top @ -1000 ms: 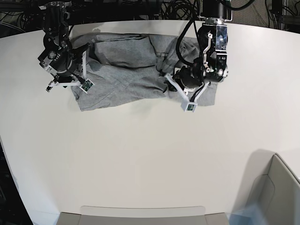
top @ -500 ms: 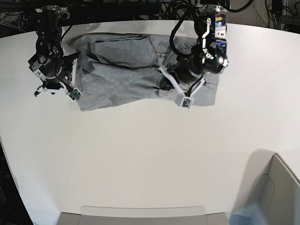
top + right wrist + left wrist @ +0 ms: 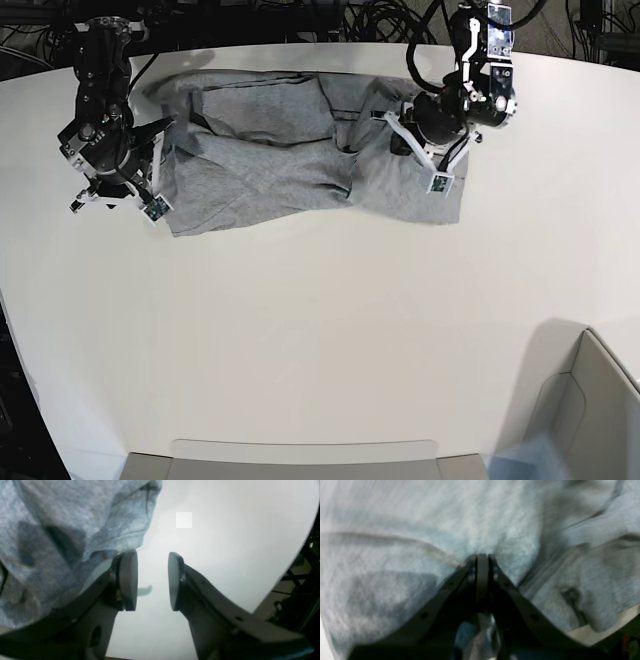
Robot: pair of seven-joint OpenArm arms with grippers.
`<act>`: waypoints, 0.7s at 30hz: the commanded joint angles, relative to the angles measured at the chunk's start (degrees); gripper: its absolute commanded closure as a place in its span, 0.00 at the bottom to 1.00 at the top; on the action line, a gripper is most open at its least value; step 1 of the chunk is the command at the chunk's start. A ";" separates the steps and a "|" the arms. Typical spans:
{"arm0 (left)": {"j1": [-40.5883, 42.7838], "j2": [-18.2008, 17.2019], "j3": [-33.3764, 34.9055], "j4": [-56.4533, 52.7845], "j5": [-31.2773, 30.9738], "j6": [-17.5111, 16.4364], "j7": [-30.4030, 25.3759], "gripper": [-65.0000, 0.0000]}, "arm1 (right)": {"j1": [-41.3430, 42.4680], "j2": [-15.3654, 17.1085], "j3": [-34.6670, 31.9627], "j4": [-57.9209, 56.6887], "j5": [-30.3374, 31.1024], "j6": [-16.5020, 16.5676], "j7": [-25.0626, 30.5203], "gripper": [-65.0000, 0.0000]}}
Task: Fold the T-shirt properly
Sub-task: 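Drag the folded shirt with both grippers toward the table edge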
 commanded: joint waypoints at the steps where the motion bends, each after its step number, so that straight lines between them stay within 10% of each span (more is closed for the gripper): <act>1: 0.31 -0.05 1.35 0.89 0.16 -0.03 0.84 1.00 | 1.16 0.56 0.33 0.89 0.00 1.00 0.24 0.68; 12: 3.38 -0.14 15.06 3.44 0.16 -0.03 0.93 1.00 | 5.11 -4.71 8.51 0.80 0.09 1.00 0.15 0.68; 21: 2.86 -1.63 13.83 1.77 0.69 0.06 0.75 1.00 | 4.76 -4.71 9.39 0.80 0.09 1.00 -0.02 0.68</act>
